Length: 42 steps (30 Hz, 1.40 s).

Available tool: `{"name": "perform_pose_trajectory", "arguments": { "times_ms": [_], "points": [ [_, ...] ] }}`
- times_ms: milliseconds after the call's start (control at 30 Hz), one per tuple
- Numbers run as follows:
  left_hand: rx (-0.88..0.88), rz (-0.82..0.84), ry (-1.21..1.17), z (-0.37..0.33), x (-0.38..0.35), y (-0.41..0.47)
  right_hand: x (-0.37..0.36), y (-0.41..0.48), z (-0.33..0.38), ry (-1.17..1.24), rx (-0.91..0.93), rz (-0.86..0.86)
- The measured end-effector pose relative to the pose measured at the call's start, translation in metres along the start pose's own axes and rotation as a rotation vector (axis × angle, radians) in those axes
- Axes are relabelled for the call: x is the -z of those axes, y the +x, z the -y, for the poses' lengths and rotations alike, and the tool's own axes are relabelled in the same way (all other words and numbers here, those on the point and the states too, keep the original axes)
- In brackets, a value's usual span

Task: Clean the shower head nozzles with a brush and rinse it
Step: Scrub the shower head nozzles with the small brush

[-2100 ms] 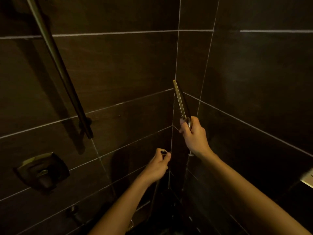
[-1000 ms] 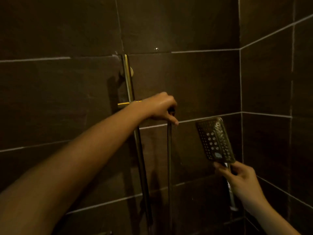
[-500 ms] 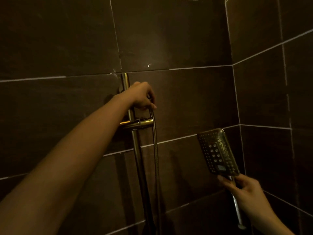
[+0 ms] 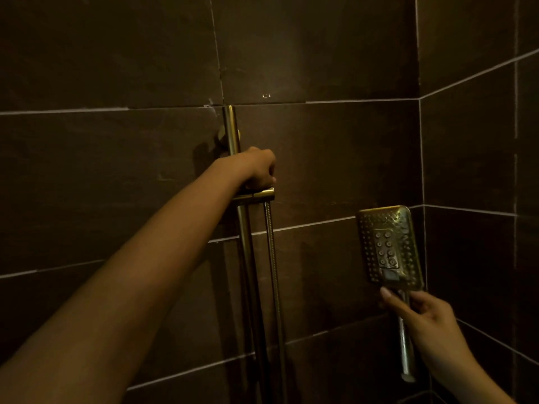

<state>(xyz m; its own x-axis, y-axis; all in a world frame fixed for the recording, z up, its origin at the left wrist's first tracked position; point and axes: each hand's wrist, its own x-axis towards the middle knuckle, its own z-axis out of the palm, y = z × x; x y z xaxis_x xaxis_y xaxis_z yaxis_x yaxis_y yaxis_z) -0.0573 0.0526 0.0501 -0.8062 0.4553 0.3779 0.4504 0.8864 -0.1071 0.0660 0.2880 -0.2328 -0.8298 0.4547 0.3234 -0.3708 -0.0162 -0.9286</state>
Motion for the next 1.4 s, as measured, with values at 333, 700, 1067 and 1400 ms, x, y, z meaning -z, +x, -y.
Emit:
{"name": "perform_pose_trajectory", "arguments": {
  "times_ms": [333, 700, 1067, 1400],
  "points": [
    [0.064, -0.016, 0.138, -0.013, -0.021, -0.016, 0.001, -0.010, 0.008, 0.060, -0.018, -0.001],
    [-0.105, 0.115, -1.012, -0.127, -0.150, -0.120, 0.041, -0.028, 0.033, 0.030, 0.140, -0.006],
    [-0.223, 0.540, -1.664, -0.295, -0.259, -0.214, 0.140, -0.110, 0.012, -0.024, -0.008, -0.096],
    [-0.229, 0.818, -1.713, -0.404, -0.322, -0.310, 0.304, -0.243, 0.003, -0.729, -0.217, -0.285]
  ]
}}
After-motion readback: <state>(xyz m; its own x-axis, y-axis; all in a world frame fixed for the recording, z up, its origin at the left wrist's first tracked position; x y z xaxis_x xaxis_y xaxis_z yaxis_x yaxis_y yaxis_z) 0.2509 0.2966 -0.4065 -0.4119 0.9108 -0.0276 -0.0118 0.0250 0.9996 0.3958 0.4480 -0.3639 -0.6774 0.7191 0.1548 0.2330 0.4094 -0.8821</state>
